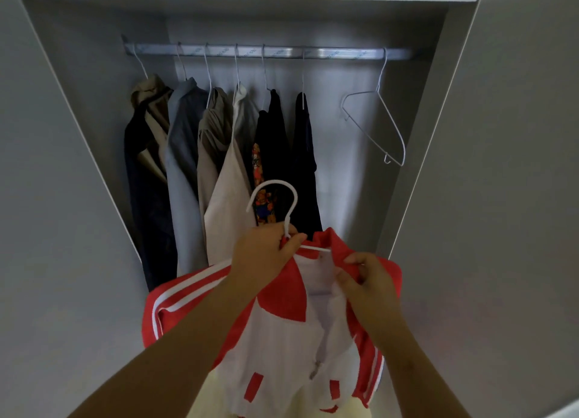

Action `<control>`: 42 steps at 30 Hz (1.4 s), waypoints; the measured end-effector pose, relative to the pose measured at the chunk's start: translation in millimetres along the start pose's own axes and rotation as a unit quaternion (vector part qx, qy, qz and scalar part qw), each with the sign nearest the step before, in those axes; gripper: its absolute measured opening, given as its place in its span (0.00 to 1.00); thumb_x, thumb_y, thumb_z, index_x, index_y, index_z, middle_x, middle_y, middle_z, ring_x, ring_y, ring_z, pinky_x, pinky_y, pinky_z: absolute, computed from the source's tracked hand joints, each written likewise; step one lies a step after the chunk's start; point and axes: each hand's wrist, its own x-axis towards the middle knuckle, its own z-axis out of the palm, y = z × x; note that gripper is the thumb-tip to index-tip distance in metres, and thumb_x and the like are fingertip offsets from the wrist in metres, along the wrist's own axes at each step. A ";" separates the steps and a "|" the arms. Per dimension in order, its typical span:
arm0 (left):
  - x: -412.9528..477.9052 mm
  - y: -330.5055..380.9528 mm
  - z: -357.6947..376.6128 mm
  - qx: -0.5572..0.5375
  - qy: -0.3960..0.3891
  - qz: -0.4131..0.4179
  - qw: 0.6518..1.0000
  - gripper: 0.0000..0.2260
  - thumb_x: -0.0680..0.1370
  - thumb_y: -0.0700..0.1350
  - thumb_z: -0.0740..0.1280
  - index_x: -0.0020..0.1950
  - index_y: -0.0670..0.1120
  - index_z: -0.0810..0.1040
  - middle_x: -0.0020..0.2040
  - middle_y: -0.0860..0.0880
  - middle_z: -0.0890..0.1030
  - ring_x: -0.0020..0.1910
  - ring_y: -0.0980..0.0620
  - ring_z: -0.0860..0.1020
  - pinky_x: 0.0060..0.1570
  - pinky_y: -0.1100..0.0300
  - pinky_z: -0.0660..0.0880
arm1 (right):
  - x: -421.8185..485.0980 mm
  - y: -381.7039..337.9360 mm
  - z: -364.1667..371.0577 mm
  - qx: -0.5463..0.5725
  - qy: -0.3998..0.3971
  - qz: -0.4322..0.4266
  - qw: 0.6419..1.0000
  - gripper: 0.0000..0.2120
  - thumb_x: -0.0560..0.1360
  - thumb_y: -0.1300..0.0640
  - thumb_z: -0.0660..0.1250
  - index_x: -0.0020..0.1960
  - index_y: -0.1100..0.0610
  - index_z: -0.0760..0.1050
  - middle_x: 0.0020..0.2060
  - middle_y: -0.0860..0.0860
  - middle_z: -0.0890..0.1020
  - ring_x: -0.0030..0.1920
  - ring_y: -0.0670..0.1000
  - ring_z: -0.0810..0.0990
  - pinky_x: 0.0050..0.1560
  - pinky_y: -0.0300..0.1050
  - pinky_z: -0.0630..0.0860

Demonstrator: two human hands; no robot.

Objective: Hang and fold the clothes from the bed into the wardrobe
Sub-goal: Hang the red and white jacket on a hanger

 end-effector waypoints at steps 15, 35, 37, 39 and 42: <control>1.4 20.7 -11.9 -0.110 -0.002 0.053 0.993 0.07 0.75 0.47 0.68 0.42 0.45 0.82 0.37 0.47 0.82 0.37 0.53 0.79 0.42 0.54 0.76 | 6.1 -15.2 -31.1 -0.344 0.072 -0.049 0.935 0.18 0.81 0.52 0.50 0.58 0.55 0.76 0.47 0.56 0.82 0.50 0.58 0.78 0.59 0.47 0.61; -14.6 -0.9 -16.2 0.096 -0.044 0.155 0.982 0.12 0.79 0.49 0.63 0.59 0.46 0.78 0.50 0.48 0.80 0.48 0.50 0.78 0.47 0.60 0.74 | 2.3 -14.1 -44.1 -0.119 0.141 0.008 0.983 0.17 0.79 0.51 0.59 0.42 0.60 0.80 0.37 0.56 0.80 0.39 0.54 0.75 0.58 0.54 0.71; -16.4 -5.5 -17.1 0.082 -0.008 0.145 0.986 0.10 0.77 0.45 0.66 0.54 0.42 0.80 0.45 0.46 0.82 0.44 0.47 0.80 0.44 0.60 0.73 | 1.5 -12.8 -47.9 -0.118 0.138 0.008 0.983 0.15 0.78 0.51 0.60 0.38 0.55 0.78 0.33 0.53 0.78 0.40 0.55 0.76 0.59 0.55 0.69; -19.1 -7.3 -18.3 0.055 0.038 0.123 0.990 0.10 0.76 0.44 0.66 0.51 0.39 0.81 0.43 0.44 0.82 0.41 0.46 0.80 0.44 0.61 0.72 | 1.9 -10.8 -54.0 -0.161 0.150 0.008 0.975 0.15 0.78 0.51 0.60 0.33 0.50 0.72 0.31 0.51 0.76 0.43 0.57 0.77 0.60 0.54 0.66; -19.3 -4.1 -15.8 0.034 0.058 0.113 0.991 0.15 0.75 0.48 0.62 0.50 0.38 0.81 0.42 0.43 0.83 0.40 0.46 0.80 0.44 0.58 0.72 | 3.6 -14.8 -55.1 -0.204 0.122 -0.071 0.969 0.11 0.77 0.48 0.60 0.40 0.49 0.75 0.34 0.47 0.77 0.45 0.54 0.78 0.57 0.50 0.69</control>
